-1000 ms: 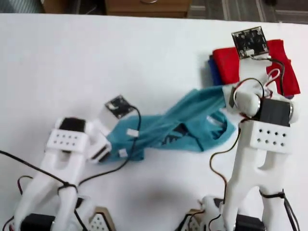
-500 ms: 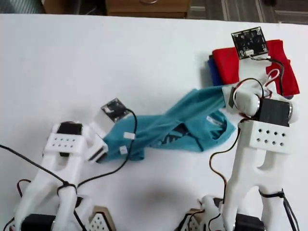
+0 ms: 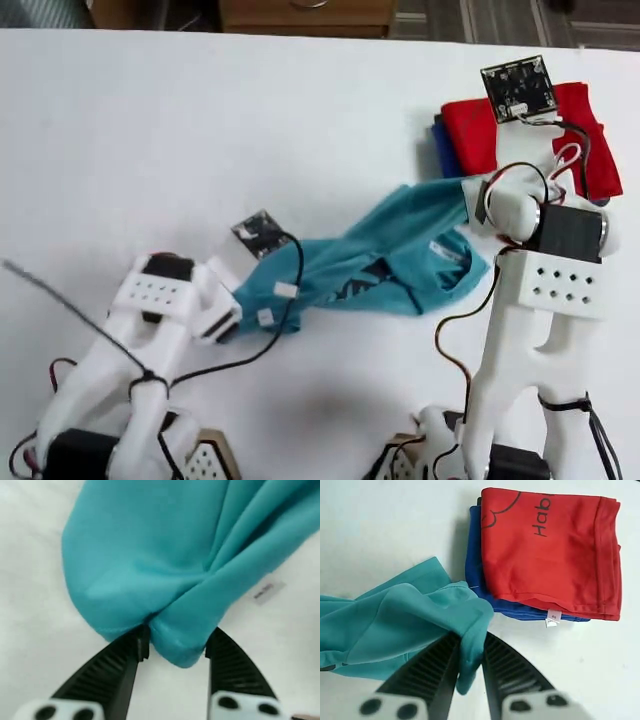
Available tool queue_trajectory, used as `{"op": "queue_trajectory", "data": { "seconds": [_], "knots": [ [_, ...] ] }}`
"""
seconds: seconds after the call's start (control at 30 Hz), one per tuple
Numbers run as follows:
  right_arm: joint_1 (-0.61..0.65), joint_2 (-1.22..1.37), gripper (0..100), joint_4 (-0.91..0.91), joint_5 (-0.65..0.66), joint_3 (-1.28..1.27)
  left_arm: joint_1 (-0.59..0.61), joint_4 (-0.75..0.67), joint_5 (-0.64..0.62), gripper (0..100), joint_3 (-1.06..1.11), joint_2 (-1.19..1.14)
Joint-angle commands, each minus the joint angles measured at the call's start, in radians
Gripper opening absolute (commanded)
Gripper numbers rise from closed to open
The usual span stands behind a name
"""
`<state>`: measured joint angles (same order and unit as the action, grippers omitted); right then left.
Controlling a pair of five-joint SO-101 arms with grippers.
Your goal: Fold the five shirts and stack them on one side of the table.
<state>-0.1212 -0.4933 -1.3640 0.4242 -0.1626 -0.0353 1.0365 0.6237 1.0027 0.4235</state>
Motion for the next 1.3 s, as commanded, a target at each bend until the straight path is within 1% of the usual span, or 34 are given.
{"op": "queue_trajectory", "data": {
  "seconds": [0.0,0.03,0.1,0.2,0.3,0.43,0.5,0.53,0.67,0.7,0.87,1.0,1.1,1.2,1.27],
  "knots": [
    [-0.004,-0.033,1.8,0.013,0.008,0.008,-0.017,-0.04,-0.006,7,-0.027,-0.078],
    [-0.004,-0.033,1.8,0.013,0.008,0.008,-0.018,-0.046,-0.012,2,-0.028,-0.098],
    [-0.004,-0.033,1.8,0.013,0.008,0.008,-0.018,-0.043,-0.014,4,-0.038,-0.109],
    [-0.004,-0.033,1.8,0.013,0.008,0.006,-0.018,-0.011,-0.015,3,-0.062,-0.075],
    [-0.004,-0.033,1.8,0.013,0.008,0.005,-0.018,0.084,-0.015,3,-0.124,-0.008],
    [-0.004,-0.031,1.8,0.016,0.008,0.003,-0.018,0.252,-0.011,3,-0.237,0.107],
    [-0.004,-0.031,1.8,0.016,0.008,0.003,-0.018,0.292,-0.008,3,-0.269,0.144],
    [-0.004,-0.031,1.8,0.016,0.008,0.003,-0.018,0.296,-0.008,4,-0.274,0.147],
    [-0.004,-0.031,1.8,0.016,0.008,0.003,-0.011,0.295,-0.006,15,-0.272,0.087],
    [-0.004,-0.031,1.8,0.016,0.008,0.003,-0.015,0.284,-0.006,17,-0.274,0.063],
    [-0.005,-0.031,1.8,0.016,0.008,0.005,-0.014,0.172,-0.008,13,-0.282,-0.086],
    [-0.01,-0.031,1.8,0.013,0.008,0.008,-0.011,0.117,-0.008,12,-0.282,-0.187],
    [-0.01,-0.031,1.8,0.013,0.008,0.008,-0.011,0.117,-0.008,10,-0.283,-0.216],
    [-0.01,-0.031,1.8,0.013,0.008,0.008,-0.011,0.127,-0.015,3,-0.283,-0.19],
    [-0.008,-0.031,1.8,0.013,0.008,0.006,-0.011,0.158,-0.017,3,-0.283,-0.144]
  ]
}}
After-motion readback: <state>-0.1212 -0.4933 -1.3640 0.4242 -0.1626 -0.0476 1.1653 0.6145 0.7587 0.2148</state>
